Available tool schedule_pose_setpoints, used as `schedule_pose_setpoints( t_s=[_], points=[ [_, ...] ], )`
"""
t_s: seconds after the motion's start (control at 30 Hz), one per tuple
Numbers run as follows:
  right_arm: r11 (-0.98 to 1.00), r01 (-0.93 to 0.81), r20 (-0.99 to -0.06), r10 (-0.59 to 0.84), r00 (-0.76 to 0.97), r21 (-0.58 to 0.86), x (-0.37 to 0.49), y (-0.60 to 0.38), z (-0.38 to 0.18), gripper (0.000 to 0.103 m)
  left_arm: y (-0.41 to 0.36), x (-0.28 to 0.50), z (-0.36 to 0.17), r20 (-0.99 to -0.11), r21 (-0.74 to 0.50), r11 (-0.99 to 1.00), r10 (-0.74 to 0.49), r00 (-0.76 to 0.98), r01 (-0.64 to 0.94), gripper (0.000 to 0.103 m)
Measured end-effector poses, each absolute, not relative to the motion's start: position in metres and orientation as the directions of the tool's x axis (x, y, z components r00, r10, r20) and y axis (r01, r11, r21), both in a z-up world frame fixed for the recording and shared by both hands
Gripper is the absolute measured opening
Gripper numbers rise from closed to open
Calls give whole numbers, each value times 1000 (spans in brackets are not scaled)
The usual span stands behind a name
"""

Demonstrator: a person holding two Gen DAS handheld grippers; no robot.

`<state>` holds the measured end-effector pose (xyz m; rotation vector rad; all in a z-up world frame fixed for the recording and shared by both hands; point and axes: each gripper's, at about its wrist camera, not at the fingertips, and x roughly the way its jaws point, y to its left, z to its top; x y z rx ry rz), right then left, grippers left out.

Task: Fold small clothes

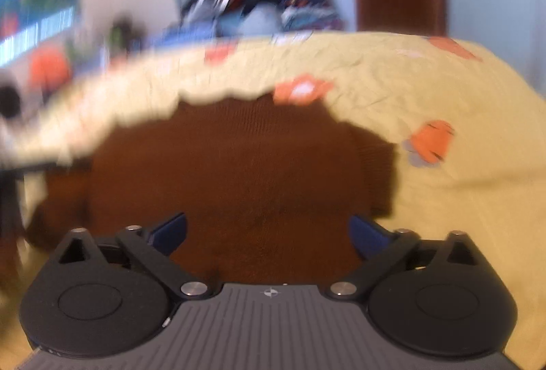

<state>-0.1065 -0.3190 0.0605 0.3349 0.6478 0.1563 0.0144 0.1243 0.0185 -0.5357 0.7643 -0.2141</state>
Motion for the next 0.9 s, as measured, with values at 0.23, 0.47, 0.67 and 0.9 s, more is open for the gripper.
schedule_pose_setpoints(
  t_s=[0.23, 0.47, 0.67, 0.9],
  points=[
    [718, 196, -592, 353, 724, 668, -125, -383, 30, 103, 153, -9, -1, -553, -726, 683, -506, 662, -85, 103],
    [717, 109, -583, 457, 672, 688, -104, -358, 21, 103, 163, 16, -14, -511, -834, 528, -631, 584, -158, 103],
    [710, 114, -591, 474, 653, 695, -89, -361, 16, 39, 151, 16, -12, -556, -801, 576, -612, 563, -164, 63],
    [706, 50, -560, 515, 649, 707, -89, -364, 21, 22, 144, 24, 3, -653, -703, 702, -575, 492, -113, 8]
  ],
)
